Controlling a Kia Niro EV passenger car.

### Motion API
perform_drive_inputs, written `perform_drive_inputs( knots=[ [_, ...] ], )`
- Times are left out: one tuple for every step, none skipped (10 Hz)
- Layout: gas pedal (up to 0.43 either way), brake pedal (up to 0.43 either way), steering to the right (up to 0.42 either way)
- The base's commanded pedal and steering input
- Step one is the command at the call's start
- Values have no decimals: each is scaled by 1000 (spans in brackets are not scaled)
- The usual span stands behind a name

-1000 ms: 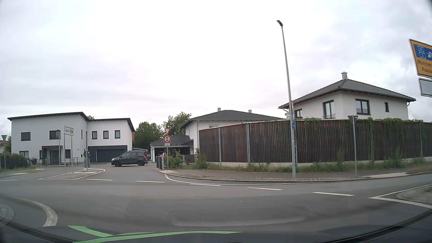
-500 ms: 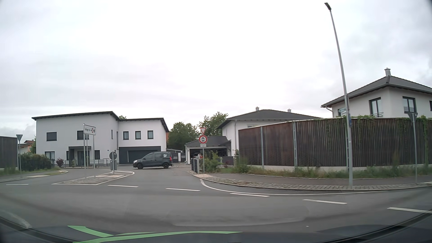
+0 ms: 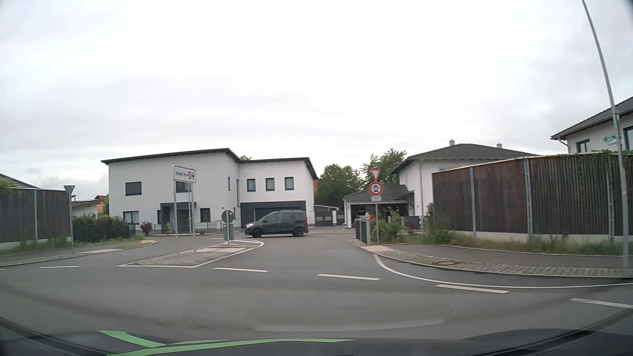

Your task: Follow the waypoints while adhering to traffic rules and regulations

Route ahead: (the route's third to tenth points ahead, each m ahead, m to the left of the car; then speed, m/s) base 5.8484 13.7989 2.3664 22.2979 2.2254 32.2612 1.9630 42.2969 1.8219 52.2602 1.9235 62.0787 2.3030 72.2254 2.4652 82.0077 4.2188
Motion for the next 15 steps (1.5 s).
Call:
perform_drive_inputs(
  knots=[
    [39,0,-419],
    [39,0,-435],
    [39,0,-474],
    [39,0,-519],
    [47,0,-551],
    [47,0,-587],
    [47,0,-616],
    [47,0,-636],
    [47,0,-655],
    [47,0,-665],
    [47,0,-667],
    [47,0,-667],
    [47,0,-665],
    [59,0,-665],
    [79,0,-665]
  ],
)
